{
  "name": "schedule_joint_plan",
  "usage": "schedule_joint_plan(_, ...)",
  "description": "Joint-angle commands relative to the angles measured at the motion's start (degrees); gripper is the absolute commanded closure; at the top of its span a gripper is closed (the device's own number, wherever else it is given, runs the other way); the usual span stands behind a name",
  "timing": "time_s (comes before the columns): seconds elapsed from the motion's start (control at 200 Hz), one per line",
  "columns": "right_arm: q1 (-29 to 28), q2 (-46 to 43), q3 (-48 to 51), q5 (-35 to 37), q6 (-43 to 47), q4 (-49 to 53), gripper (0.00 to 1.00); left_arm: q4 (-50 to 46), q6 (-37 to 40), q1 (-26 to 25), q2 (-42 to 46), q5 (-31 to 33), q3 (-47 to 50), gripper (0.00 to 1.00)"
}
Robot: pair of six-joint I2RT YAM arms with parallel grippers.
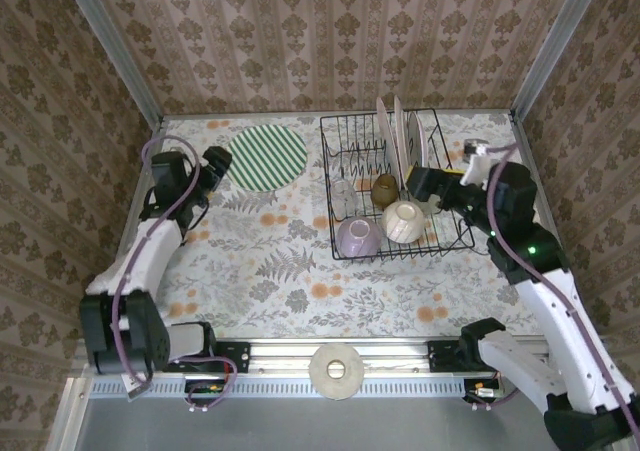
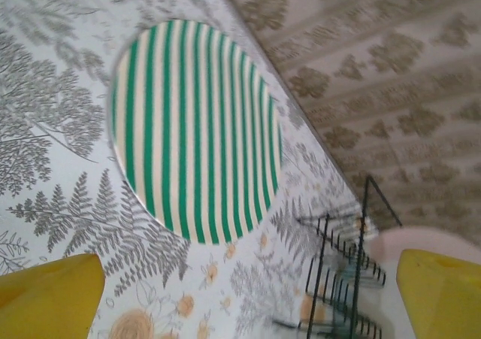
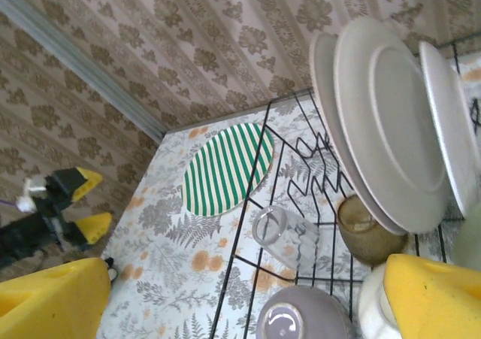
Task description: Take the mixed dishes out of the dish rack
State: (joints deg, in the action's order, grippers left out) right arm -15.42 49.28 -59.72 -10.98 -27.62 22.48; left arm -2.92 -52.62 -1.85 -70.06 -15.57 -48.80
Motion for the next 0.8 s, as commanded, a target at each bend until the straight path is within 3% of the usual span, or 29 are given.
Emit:
schedule_joint_plan(0.0,-4.36,4.51,-5.26,9.86,5.62,2.27,0.07,-8.31,13.02,-4.67,5.92,4.46,-0.42,0.00)
schedule_joint_plan(0.175,-11.51,16.36,-15.76,21.16,11.34,7.69,0.09,-6.78,25.07,-11.82,13.97,1.11,1.09,0.00)
schedule_joint_plan(0.345,-14.98,28.06,-26.68,26.50,15.33,13.15,0.10,2.05,29.22,-17.26,18.89,-2.94,8.50,0.00)
schedule_joint_plan(0.53,-15.26,40.21,-38.48,31.18,18.22,16.73,0.10,14.33,36.78,-30.62,21.63,-0.90,17.43,0.00)
schedule_joint_plan(0.795,-14.88,55.39,-55.50,36.68,23.11,25.66,0.17,28.72,38.34,-34.52,22.19,-2.80,26.11,0.00)
